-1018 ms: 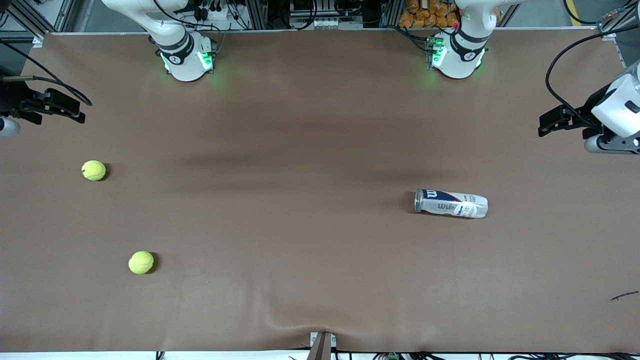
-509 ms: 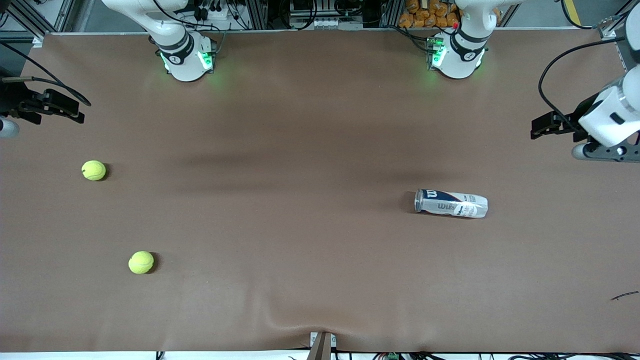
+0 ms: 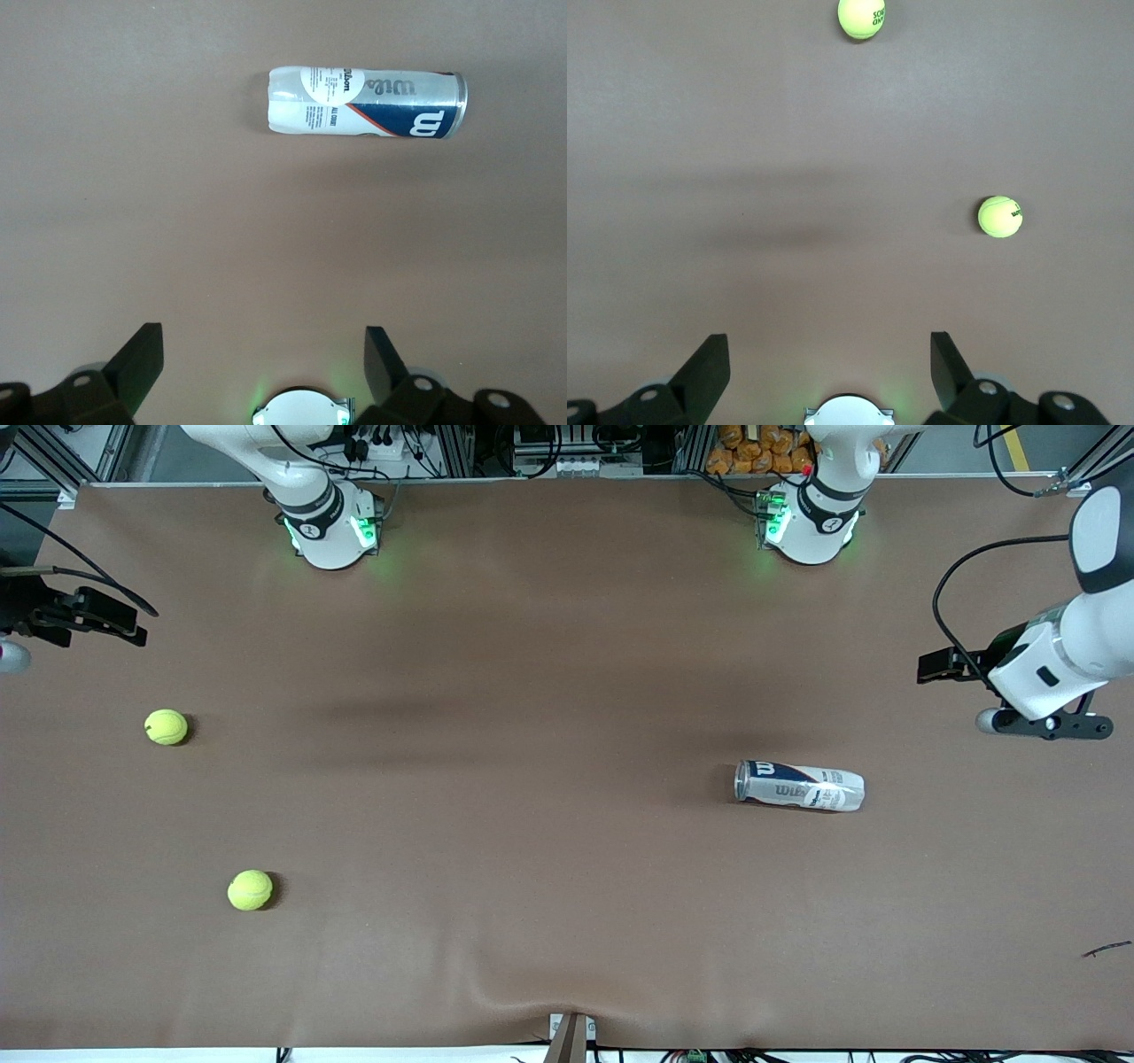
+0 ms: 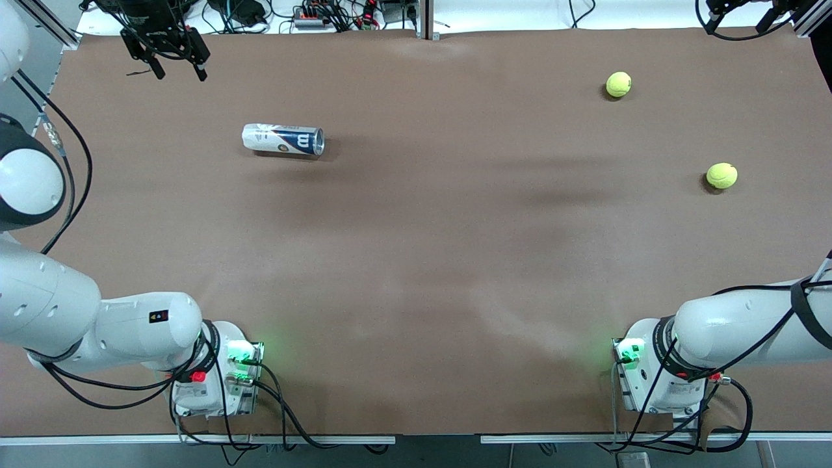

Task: Insert tennis ball vertically with right arm
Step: 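Reach the left gripper down to the lying Wilson can, then grasp the can with the left gripper while the right gripper grasps a ball, then lift the can upright with the left gripper while the right gripper carries the ball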

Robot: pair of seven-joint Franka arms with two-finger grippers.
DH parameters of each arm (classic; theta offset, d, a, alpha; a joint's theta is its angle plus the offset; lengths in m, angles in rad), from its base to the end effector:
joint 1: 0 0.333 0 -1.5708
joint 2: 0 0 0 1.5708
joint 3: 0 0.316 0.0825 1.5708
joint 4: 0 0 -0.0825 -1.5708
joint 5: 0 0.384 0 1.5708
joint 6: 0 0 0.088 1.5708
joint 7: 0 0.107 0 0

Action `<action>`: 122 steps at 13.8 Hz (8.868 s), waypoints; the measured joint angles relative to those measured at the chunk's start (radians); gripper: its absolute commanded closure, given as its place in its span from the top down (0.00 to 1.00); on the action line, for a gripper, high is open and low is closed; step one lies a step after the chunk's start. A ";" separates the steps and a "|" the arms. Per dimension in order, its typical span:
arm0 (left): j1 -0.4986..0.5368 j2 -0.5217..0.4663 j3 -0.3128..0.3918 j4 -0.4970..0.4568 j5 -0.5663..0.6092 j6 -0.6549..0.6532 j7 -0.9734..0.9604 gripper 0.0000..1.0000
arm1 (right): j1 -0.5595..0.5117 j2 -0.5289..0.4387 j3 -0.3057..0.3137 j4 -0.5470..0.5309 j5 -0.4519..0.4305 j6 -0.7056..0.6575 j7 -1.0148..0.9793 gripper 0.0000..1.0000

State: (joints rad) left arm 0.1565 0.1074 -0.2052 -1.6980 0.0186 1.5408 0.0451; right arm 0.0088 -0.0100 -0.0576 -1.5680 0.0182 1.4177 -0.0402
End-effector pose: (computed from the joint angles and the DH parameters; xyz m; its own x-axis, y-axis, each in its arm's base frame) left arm 0.5648 -0.0211 0.5042 0.9611 -0.0960 -0.2589 -0.0952 -0.9953 0.0154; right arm 0.5339 -0.0241 0.6190 0.9903 -0.0053 -0.1390 -0.0087 -0.9997 -0.0244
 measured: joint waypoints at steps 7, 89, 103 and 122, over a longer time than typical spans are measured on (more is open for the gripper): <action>-0.074 0.031 -0.015 -0.074 0.045 0.074 0.001 1.00 | -0.006 0.024 -0.003 -0.010 0.000 -0.012 0.001 1.00; -0.111 0.483 -0.077 -0.257 0.853 0.872 0.769 0.77 | -0.468 0.361 -0.014 -0.584 -0.076 0.930 -0.267 1.00; -0.168 0.491 -0.273 -0.026 0.513 0.909 0.701 0.77 | -0.486 0.441 -0.008 -0.579 -0.076 0.975 -0.282 0.16; -0.460 0.742 -0.275 0.100 0.439 1.679 0.281 0.76 | -0.355 0.382 0.017 -0.086 0.044 0.239 -0.316 0.18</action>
State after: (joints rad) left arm -0.3035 0.8498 -0.4800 -1.5983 0.4580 3.2203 0.3265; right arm -0.3460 0.3717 -0.0410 -1.6538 0.0619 1.6568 -0.3558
